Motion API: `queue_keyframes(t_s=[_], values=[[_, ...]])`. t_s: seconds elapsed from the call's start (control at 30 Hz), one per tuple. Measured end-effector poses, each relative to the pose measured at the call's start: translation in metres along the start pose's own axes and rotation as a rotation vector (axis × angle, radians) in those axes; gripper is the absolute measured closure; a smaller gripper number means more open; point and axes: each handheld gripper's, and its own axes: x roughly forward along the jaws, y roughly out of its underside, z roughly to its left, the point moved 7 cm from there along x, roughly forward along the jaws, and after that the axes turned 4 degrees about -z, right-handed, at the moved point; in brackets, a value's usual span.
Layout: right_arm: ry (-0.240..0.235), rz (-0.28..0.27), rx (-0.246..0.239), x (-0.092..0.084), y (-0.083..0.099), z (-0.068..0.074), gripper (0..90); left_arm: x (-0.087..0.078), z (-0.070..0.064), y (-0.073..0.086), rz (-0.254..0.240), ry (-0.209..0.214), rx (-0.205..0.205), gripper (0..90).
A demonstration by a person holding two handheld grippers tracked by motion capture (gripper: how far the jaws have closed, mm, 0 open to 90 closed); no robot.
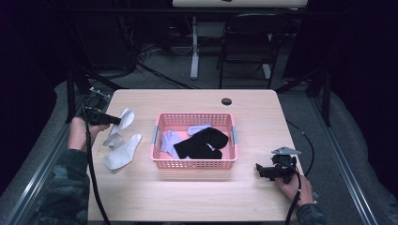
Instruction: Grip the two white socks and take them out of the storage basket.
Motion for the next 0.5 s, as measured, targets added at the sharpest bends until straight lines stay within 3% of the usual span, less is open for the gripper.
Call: queue_keyframes(t_s=[0.5], values=[[0.000, 0.000, 0.000, 0.000, 0.000, 0.000, 0.0, 0.047, 0.013, 0.031, 0.102, 0.022, -0.053, 84.3]])
